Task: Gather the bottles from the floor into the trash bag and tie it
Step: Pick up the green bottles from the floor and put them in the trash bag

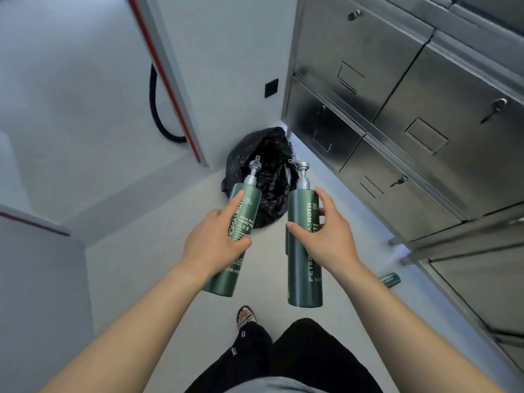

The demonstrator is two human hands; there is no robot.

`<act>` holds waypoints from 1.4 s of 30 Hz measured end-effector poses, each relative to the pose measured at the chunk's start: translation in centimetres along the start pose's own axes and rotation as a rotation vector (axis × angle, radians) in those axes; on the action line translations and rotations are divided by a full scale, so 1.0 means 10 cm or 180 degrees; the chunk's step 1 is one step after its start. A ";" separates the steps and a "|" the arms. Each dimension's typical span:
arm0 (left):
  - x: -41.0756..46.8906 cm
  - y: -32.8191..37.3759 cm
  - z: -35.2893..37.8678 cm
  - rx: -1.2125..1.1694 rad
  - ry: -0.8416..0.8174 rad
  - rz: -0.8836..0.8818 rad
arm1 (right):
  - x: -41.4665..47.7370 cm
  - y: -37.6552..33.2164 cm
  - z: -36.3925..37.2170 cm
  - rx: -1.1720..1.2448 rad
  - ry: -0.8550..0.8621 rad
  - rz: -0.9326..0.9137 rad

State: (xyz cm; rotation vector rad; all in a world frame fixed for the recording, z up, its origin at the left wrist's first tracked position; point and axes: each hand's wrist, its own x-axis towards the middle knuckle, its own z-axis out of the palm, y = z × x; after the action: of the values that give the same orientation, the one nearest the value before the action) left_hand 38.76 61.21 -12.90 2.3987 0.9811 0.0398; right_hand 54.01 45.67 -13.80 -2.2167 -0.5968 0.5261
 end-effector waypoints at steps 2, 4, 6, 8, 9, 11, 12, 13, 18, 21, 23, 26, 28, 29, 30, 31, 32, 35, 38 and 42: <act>0.25 0.02 -0.04 -0.0015 -0.0065 0.0046 | 0.19 -0.04 0.03 -0.0010 0.0028 0.0055; 0.52 0.04 -0.05 -0.0037 -0.0099 0.0087 | 0.40 -0.04 0.04 -0.0042 0.0033 0.0126; 0.79 0.07 -0.03 -0.0023 -0.0148 0.0120 | 0.63 -0.02 0.03 -0.0066 0.0038 0.0187; 1.08 0.11 -0.01 0.0021 -0.0200 0.0156 | 0.91 0.00 0.02 -0.0054 0.0039 0.0243; 1.24 0.13 -0.01 0.0039 -0.0222 0.0158 | 1.06 0.01 0.01 -0.0034 0.0029 0.0271; 1.55 0.17 -0.01 0.0070 -0.0246 0.0133 | 1.38 0.02 -0.01 0.0025 0.0007 0.0299; 1.70 0.20 -0.02 0.0087 -0.0245 0.0114 | 1.55 0.01 -0.02 0.0052 0.0002 0.0298; 1.86 0.22 -0.04 0.0096 -0.0250 0.0090 | 1.72 0.00 -0.03 0.0075 0.0000 0.0308; 2.56 0.21 -0.20 0.0075 -0.0206 -0.0007 | 2.44 -0.08 -0.04 0.0193 0.0014 0.0383; 2.91 0.11 -0.33 0.0040 -0.0177 -0.0103 | 2.77 -0.19 0.02 0.0205 -0.0054 0.0391; 3.12 0.02 -0.38 0.0029 -0.0206 -0.0111 | 2.94 -0.26 0.10 0.0148 -0.0090 0.0411; 3.47 -0.11 -0.40 0.0093 -0.0273 0.0001 | 3.17 -0.32 0.25 0.0089 -0.0035 0.0416; 3.71 -0.20 -0.38 0.0107 -0.0382 0.0130 | 3.29 -0.37 0.36 0.0090 0.0053 0.0430; 3.83 -0.24 -0.37 0.0117 -0.0470 0.0210 | 3.35 -0.38 0.42 0.0099 0.0109 0.0456; 3.96 -0.28 -0.35 0.0138 -0.0565 0.0293 | 3.40 -0.38 0.48 0.0105 0.0180 0.0510; 4.06 -0.32 -0.33 0.0148 -0.0633 0.0350 | 3.43 -0.38 0.53 0.0092 0.0244 0.0553; 4.16 -0.35 -0.31 0.0140 -0.0685 0.0400 | 3.45 -0.38 0.59 0.0066 0.0311 0.0581; 4.51 -0.48 -0.18 0.0134 -0.0909 0.0563 | 3.57 -0.30 0.81 0.0025 0.0436 0.0674; 4.80 -0.62 0.01 0.0205 -0.1065 0.0638 | 3.71 -0.14 1.02 0.0044 0.0448 0.0725; 5.09 -0.85 0.44 0.0249 -0.1061 0.0662 | 4.00 0.25 1.33 0.0188 0.0492 0.0800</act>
State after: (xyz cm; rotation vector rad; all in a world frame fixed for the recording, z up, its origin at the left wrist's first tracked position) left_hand 71.67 97.54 -29.53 2.4636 0.5886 -0.3176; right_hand 79.71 74.34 -31.12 -2.2638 -0.2204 0.4863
